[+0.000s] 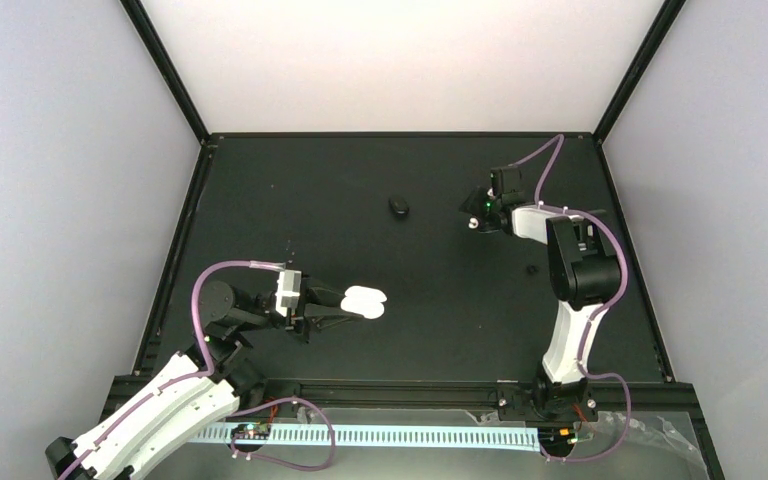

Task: Insert the wireless bluetooth earbuds into the charging case
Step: Pick up the earbud from the center of the board.

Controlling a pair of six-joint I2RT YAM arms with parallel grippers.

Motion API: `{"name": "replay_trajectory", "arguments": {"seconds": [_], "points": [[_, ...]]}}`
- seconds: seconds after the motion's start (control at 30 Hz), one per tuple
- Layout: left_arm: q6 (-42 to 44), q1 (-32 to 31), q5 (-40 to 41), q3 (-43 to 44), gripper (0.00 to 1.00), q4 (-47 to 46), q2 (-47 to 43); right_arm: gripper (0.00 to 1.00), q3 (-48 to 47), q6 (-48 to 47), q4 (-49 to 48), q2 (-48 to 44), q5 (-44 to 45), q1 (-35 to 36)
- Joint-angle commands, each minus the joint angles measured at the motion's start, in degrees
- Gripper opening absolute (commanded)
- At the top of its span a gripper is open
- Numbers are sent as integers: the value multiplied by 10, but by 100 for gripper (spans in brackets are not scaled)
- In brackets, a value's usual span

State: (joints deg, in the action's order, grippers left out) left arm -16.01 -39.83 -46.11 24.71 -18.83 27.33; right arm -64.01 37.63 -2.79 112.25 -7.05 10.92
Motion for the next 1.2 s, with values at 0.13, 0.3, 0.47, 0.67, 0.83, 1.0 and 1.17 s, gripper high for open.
{"name": "replay_trajectory", "arguments": {"seconds": [0.13, 0.3, 0.47, 0.67, 0.83, 1.0, 1.17], "points": [[4, -2, 0, 4, 2, -3, -6, 50, 62, 22, 0, -31, -5, 12], [2, -2, -1, 4, 2, -5, -5, 50, 88, 38, -18, -48, -15, 20], [2, -2, -1, 4, 1, -4, -6, 50, 104, 45, -24, -60, -17, 29], [0, -3, -3, 4, 2, -6, -6, 50, 122, 58, -38, -64, -29, 42], [-1, -3, -3, 4, 2, -5, -7, 50, 137, 68, -49, -69, -35, 52], [-2, -2, -3, 4, 2, -6, -5, 50, 147, 80, -60, -78, -48, 55], [0, -3, -2, 4, 2, -4, -7, 51, 148, 74, -46, -109, -45, 55]]}}
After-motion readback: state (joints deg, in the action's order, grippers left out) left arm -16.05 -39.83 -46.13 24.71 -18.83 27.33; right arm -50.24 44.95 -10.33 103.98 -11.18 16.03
